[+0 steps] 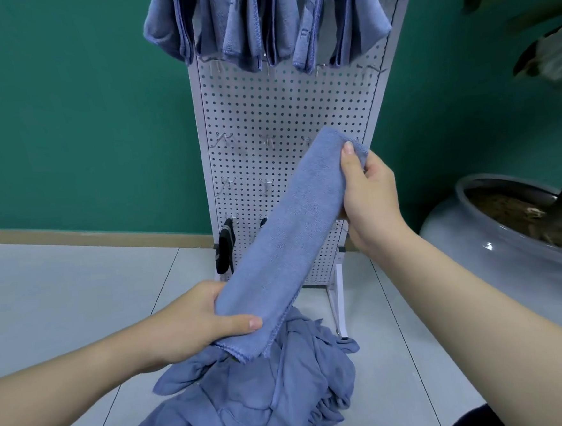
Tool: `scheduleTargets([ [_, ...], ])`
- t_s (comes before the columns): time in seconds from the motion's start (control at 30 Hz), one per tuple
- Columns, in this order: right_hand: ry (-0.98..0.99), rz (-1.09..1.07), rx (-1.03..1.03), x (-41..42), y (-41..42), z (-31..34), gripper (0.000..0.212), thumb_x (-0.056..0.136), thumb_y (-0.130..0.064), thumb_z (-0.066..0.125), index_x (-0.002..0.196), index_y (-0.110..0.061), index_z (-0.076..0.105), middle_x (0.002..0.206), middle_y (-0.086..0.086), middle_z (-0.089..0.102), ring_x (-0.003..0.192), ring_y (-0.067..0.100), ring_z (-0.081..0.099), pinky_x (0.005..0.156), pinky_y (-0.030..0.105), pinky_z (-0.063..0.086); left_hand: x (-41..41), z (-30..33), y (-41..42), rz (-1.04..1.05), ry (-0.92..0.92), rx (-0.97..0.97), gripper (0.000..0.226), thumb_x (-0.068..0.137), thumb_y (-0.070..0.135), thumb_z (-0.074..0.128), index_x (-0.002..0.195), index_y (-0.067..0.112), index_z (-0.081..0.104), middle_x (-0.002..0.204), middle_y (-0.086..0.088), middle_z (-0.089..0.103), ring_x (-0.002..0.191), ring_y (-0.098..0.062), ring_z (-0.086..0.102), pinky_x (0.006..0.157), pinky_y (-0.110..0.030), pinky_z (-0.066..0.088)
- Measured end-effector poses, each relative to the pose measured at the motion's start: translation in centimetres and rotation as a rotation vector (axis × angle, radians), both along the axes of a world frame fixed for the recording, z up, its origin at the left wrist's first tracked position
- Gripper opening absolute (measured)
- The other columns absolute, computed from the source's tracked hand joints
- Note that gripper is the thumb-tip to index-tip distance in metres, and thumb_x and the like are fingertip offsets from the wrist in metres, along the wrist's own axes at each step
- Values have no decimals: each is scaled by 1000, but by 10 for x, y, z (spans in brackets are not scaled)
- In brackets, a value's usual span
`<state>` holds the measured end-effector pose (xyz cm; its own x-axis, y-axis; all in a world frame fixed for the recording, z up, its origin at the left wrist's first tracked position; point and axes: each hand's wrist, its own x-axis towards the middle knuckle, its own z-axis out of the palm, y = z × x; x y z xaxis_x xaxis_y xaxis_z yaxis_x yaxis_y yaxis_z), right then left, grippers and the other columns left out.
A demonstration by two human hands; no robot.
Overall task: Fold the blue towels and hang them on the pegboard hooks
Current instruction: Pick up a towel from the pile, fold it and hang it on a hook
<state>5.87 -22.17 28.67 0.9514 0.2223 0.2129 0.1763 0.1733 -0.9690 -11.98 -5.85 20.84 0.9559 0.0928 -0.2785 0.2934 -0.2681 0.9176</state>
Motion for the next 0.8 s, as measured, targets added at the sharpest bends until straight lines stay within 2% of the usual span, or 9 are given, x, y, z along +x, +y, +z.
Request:
scheduleTargets([
  [0.1,42,-14,22,3,1,-5,29,107,-38,53,100,-13,65,97,11,72,90,25,70,83,49,58,2,-1,6,-69,28,16,21,92,22,75,111,13,73,109,0,79,102,-14,74,86,-24,57],
  [0.2,90,16,35,-2,6,-6,27,108,-38,52,102,-16,66,106,13,75,105,30,74,89,48,60,8,-2,3,-108,-41,-13,34,93,16,74,126,19,66,124,7,74,117,-8,68,97,-21,52],
  [0.27,107,49,17,-9,11,-8,27,107,-38,52,107,-16,67,104,7,77,106,27,74,88,44,60,15,0,0,-29,-135,-41,42,91,15,78,130,18,62,128,8,71,122,-8,65,102,-18,49],
  [0.33,107,84,-13,-18,18,-12,28,107,-39,52,111,-16,68,105,5,78,106,23,75,93,48,61,22,3,-2,52,-221,-93,55,82,26,85,131,17,61,128,7,71,122,-9,65,104,-22,50],
  [0.4,103,106,-28,-27,23,-16,26,107,-38,53,110,-18,69,104,3,79,104,22,75,95,51,60,27,9,-2,96,-273,-149,63,76,33,84,132,17,60,129,6,72,122,-9,66,104,-26,51],
  [0.53,147,130,-2,-35,28,-17,27,107,-38,53,106,-15,67,107,10,78,104,31,74,92,55,57,31,18,-4,167,-295,-213,45,82,14,85,123,11,68,117,-1,77,107,-14,73,85,-22,57],
  [0.63,152,49,-52,-28,23,-15,38,105,-39,56,105,-2,66,105,19,75,96,34,74,87,55,59,29,21,-6,200,-274,-207,24,89,11,75,113,8,73,108,-5,79,97,-17,74,78,-24,58],
  [0.73,125,-16,-126,-13,14,-13,48,99,-35,66,103,13,63,97,25,74,86,35,75,67,42,65,25,29,-6,211,-274,-214,23,92,14,73,113,7,72,108,-7,79,95,-19,75,81,-27,60],
  [0.8,146,-7,-183,-5,7,-12,47,97,-30,68,104,16,64,92,20,76,76,31,77,58,32,61,24,37,-3,231,-299,-213,22,92,15,73,112,6,72,105,-9,79,90,-18,75,77,-26,60],
])
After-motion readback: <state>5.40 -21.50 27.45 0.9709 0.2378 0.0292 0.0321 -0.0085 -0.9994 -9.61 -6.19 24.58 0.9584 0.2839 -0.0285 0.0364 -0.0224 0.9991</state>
